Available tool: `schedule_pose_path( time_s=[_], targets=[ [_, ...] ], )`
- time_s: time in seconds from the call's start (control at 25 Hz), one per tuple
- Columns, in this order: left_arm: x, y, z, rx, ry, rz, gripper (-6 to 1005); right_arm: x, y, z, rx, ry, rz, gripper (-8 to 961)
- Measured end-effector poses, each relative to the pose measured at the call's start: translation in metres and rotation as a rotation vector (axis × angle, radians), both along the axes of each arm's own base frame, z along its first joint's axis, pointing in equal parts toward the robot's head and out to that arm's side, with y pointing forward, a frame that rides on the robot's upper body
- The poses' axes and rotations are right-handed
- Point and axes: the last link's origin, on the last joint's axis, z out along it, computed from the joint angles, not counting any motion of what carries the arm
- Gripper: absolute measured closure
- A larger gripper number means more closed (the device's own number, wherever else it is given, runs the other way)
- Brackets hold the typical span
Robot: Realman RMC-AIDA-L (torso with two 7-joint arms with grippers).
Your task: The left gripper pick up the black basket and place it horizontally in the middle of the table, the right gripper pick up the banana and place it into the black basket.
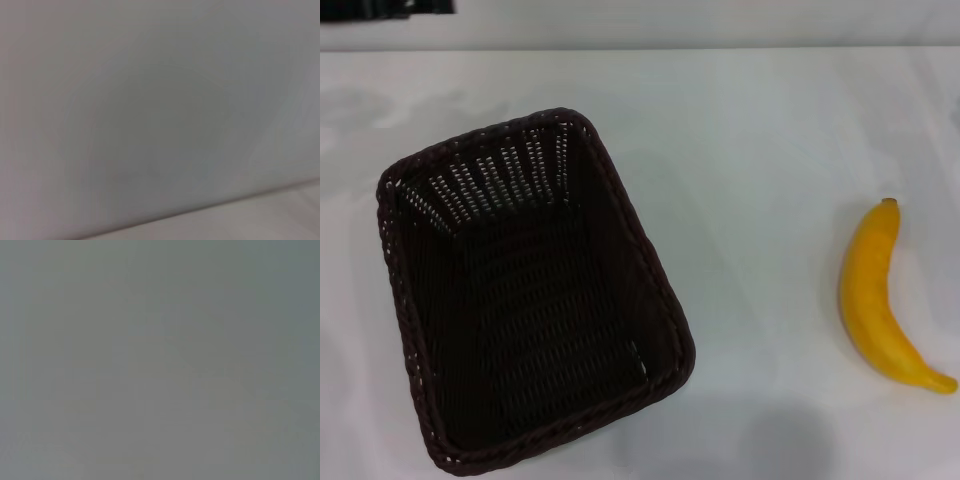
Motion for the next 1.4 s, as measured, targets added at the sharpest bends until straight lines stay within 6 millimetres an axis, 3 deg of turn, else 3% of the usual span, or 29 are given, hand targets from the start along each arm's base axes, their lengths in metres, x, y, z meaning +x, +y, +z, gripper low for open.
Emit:
schedule_pose_path(
  time_s=[0.16,0.56,0.76,1.08,1.4],
  targets=[
    [0.028,0.013,-0.01,-0.044,0.13,-0.089,127,-0.002,0.003,-0.001,-0.003,0.001,0.004,77],
    [0.04,0.008,-0.044,-0.244,0.401,-0.199,128,-0.009,0.007,-0.006,-0.019,0.039,0.013,77],
    [0.049,0.0,-0.047,-0.281,0.455,-0.311,128,-0.008,0.007,-0.006,-0.022,0.041,0.007,77],
    [0.048,-0.015,-0.049,-0.389,0.49,-0.393,129,-0.006,0.008,-0.008,-0.033,0.042,-0.01,78],
    [0.029,-0.019,-0.059,-0.4,0.551,-0.368,138,-0.01,0.012,-0.007,-0.033,0.042,0.001,78]
  ],
)
